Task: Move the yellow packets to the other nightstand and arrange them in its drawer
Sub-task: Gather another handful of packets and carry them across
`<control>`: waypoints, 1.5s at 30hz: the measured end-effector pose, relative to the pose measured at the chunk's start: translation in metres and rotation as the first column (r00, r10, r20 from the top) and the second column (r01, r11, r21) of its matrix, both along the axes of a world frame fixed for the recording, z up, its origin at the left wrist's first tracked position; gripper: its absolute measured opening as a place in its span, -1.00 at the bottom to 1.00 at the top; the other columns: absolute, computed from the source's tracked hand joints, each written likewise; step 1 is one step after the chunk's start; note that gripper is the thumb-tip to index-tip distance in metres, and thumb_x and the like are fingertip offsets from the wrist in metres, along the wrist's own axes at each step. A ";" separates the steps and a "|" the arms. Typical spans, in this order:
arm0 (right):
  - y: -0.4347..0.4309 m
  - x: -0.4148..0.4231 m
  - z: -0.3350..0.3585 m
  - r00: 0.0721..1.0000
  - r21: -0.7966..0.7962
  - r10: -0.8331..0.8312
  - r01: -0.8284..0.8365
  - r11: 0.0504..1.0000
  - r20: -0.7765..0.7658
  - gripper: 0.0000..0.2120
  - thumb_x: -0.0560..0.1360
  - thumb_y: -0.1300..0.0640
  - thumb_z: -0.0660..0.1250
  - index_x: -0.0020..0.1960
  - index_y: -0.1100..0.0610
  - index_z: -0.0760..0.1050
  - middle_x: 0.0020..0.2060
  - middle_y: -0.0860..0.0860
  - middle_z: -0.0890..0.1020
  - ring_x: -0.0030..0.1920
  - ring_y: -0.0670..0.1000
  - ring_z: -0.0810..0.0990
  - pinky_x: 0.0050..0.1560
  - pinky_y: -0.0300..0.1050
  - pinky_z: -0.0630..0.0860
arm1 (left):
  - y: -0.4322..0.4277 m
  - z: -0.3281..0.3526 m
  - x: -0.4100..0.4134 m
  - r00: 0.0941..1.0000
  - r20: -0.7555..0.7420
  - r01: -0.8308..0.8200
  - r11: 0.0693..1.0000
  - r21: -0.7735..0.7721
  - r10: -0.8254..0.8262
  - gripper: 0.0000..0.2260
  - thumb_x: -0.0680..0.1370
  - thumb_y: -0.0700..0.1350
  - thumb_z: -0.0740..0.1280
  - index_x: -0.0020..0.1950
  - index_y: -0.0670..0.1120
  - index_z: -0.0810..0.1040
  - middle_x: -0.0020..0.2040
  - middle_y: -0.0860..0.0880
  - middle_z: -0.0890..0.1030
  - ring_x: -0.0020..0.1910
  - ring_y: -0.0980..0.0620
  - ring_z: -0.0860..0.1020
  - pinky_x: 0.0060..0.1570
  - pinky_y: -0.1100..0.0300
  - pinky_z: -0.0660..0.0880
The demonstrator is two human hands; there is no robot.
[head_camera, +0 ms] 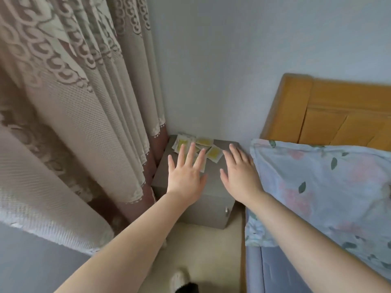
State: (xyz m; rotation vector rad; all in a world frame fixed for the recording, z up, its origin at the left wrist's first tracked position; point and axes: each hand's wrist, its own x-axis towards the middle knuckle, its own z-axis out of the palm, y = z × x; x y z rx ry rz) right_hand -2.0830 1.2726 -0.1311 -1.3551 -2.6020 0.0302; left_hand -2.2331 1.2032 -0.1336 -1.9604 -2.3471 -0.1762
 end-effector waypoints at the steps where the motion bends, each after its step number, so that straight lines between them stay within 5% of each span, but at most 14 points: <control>1: 0.019 -0.010 -0.008 1.000 -0.006 0.011 -0.011 1.000 -0.002 -0.47 0.59 -0.01 0.13 0.50 0.16 0.18 0.52 0.12 0.14 0.51 0.12 0.13 0.47 0.14 0.16 | 0.019 -0.008 -0.010 1.000 0.006 -0.006 1.000 -0.014 0.006 -0.41 0.63 0.16 0.03 0.57 0.06 -0.17 0.58 -0.05 -0.20 0.54 -0.14 -0.23 0.45 -0.23 -0.12; 7: 0.140 -0.081 -0.068 0.999 -0.048 0.010 -0.011 0.999 -0.030 -0.53 0.42 0.10 0.38 0.28 0.27 0.46 0.34 0.24 0.44 0.31 0.23 0.46 0.25 0.22 0.43 | 0.143 -0.070 -0.079 0.999 0.021 -0.023 0.987 -0.162 0.027 -0.40 0.65 0.14 0.01 0.57 0.02 -0.23 0.56 -0.08 -0.30 0.54 -0.15 -0.25 0.44 -0.26 -0.09; 15: 0.258 -0.145 -0.164 0.996 -0.308 -0.058 0.078 0.948 0.074 -0.41 0.56 0.00 0.19 0.51 0.17 0.14 0.53 0.15 0.08 0.50 0.17 0.15 0.40 0.12 0.17 | 0.255 -0.173 -0.131 0.979 0.186 -0.010 0.922 -0.387 0.088 -0.41 0.63 0.13 0.06 0.57 0.09 -0.18 0.57 -0.04 -0.26 0.54 -0.12 -0.25 0.41 -0.32 -0.05; 24: 0.326 -0.147 -0.294 0.979 -0.582 -0.062 0.166 0.796 0.195 -0.41 0.60 -0.09 0.09 0.54 0.10 0.03 0.55 0.08 -0.03 0.53 0.11 0.00 0.43 0.14 0.08 | 0.309 -0.300 -0.132 0.932 0.268 -0.056 0.826 -0.561 0.245 -0.38 0.64 0.09 0.11 0.57 0.10 -0.20 0.57 -0.03 -0.27 0.54 -0.11 -0.26 0.45 -0.22 -0.06; 32: 0.374 -0.138 -0.353 0.937 -0.565 0.128 0.084 0.821 0.324 -0.45 0.61 -0.05 0.05 0.54 0.03 0.00 0.55 0.07 -0.05 0.51 0.16 0.02 0.42 0.14 0.13 | 0.343 -0.374 -0.122 0.902 0.207 -0.221 0.818 -0.531 0.378 -0.40 0.62 0.18 0.08 0.56 0.16 -0.15 0.57 -0.07 -0.25 0.54 -0.14 -0.25 0.44 -0.23 -0.05; 38: 0.377 -0.125 -0.347 0.893 -0.480 0.314 -0.132 0.867 0.321 -0.58 0.54 0.11 0.20 0.39 0.03 0.33 0.32 0.07 0.37 0.24 0.15 0.38 0.12 -0.03 0.36 | 0.338 -0.383 -0.133 0.944 0.179 -0.141 0.832 -0.536 0.276 -0.41 0.60 0.22 0.10 0.55 0.23 -0.12 0.58 -0.04 -0.23 0.54 -0.13 -0.24 0.43 -0.24 -0.01; 45: 0.409 -0.130 -0.346 0.743 -0.468 0.458 -0.221 0.856 0.488 -0.23 0.45 0.17 0.36 0.53 0.01 0.03 0.51 0.05 0.06 0.48 0.14 0.09 0.45 0.07 0.04 | 0.319 -0.373 -0.149 0.956 0.263 0.023 0.856 -0.517 0.133 -0.42 0.60 0.07 0.22 0.55 0.19 0.01 0.59 0.03 -0.10 0.55 -0.07 -0.14 0.44 -0.15 0.09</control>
